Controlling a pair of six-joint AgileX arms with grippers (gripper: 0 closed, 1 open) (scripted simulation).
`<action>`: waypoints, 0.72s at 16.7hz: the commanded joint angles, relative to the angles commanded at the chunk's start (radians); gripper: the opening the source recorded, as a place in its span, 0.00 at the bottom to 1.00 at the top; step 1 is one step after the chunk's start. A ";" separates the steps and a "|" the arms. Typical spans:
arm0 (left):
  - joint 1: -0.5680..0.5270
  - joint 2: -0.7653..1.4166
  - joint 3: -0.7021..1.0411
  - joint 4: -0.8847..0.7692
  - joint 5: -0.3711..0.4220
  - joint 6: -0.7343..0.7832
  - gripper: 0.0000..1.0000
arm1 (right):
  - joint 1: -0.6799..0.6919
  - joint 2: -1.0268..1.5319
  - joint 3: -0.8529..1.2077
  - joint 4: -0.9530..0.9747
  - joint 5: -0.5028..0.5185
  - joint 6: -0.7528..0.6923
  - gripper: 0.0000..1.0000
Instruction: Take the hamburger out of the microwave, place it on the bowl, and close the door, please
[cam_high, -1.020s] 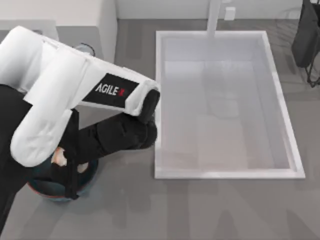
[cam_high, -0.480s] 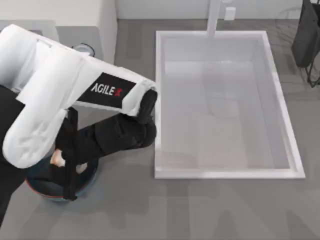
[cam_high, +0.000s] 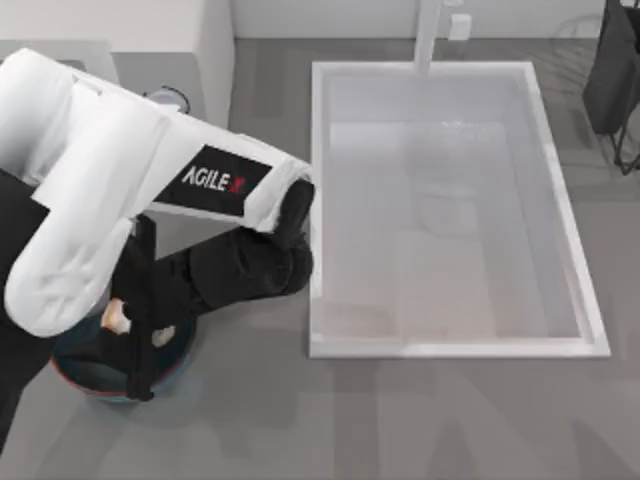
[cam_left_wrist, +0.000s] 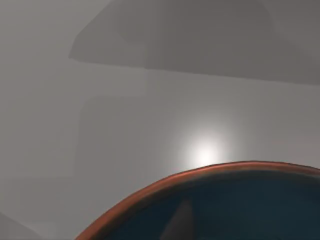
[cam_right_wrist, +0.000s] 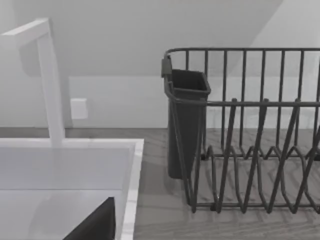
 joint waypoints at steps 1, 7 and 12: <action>0.000 0.000 0.000 0.000 0.000 0.000 0.83 | 0.000 0.000 0.000 0.000 0.000 0.000 1.00; 0.000 0.000 0.000 0.000 0.000 0.000 1.00 | 0.000 0.000 0.000 0.000 0.000 0.000 1.00; -0.027 -0.042 0.018 -0.020 0.014 0.003 1.00 | 0.000 0.000 0.000 0.000 0.000 0.000 1.00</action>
